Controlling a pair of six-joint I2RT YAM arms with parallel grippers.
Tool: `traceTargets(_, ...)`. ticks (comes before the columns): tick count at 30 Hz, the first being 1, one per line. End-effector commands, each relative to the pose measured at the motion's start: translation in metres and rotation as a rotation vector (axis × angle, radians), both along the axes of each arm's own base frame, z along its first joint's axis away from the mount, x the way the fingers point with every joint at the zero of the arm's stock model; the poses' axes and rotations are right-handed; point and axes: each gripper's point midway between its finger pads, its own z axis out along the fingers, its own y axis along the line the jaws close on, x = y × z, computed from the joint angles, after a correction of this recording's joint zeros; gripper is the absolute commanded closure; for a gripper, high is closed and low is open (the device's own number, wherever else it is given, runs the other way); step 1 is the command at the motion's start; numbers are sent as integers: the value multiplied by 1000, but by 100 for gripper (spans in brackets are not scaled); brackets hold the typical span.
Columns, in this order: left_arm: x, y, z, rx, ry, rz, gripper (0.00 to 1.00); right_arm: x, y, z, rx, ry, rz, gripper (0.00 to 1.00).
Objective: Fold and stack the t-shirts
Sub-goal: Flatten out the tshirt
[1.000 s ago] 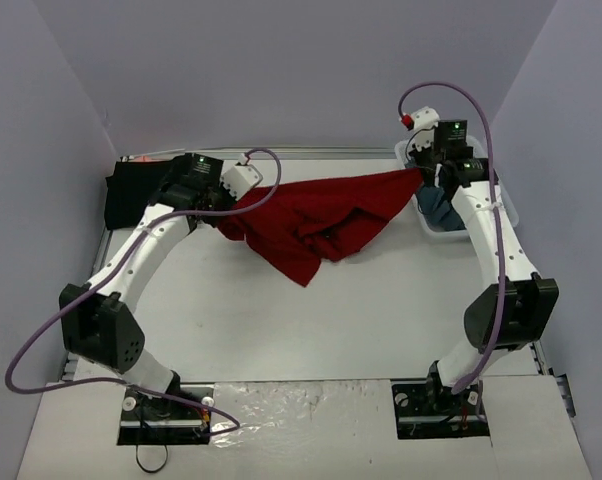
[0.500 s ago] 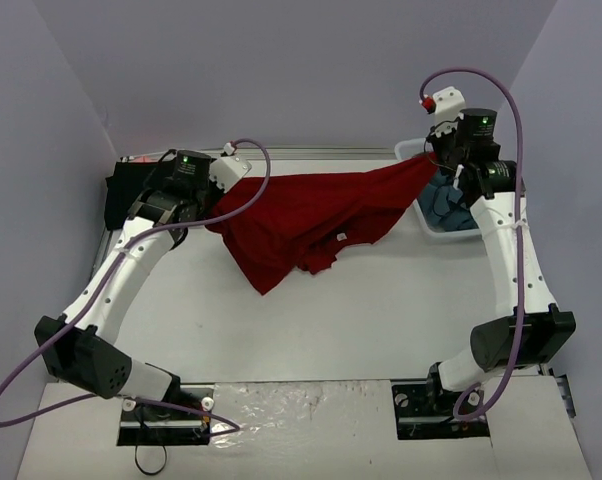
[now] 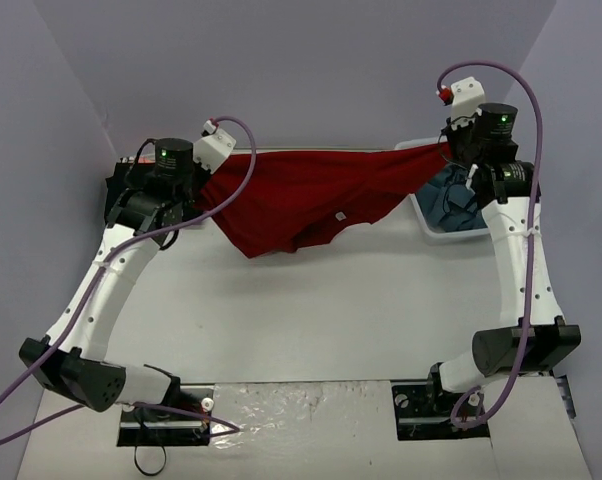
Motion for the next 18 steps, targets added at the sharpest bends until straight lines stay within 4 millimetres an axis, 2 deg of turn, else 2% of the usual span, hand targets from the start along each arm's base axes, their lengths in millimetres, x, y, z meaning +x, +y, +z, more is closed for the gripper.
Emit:
traceTargets(1,-19,3,44,-38,-84,-27,95,-19,-14,53,-14,-149,-49,100)
traceTargets(4,-36,-16,28,-54,13,-171,89,-30,-13,55,-8,-158,-43,100)
traceTargets(6,-51,-26,22,-65,55,-257,94,-36,-13,51,-5,-152,-41,100)
traceTargets(7,-66,-38,14,-96,97,-343,97,-44,-13,57,-5,-171,-44,100)
traceTargets(8,-72,-42,10,-97,117,-382,98,-47,-13,55,-5,-168,-44,100)
traceTargets(9,-86,-51,0,-113,168,-443,98,-55,-14,62,-4,-191,-47,100)
traceTargets(12,-115,-59,-8,-140,228,-537,98,-69,-15,70,-4,-215,-50,100)
traceTargets(13,-128,-66,-6,-170,237,-597,98,-71,-15,71,-2,-220,-52,100)
traceTargets(16,-150,-74,-5,-220,258,-669,97,-71,-14,74,8,-229,-52,100)
traceTargets(18,-156,-77,-4,-250,262,-683,97,-61,-13,67,14,-207,-52,100)
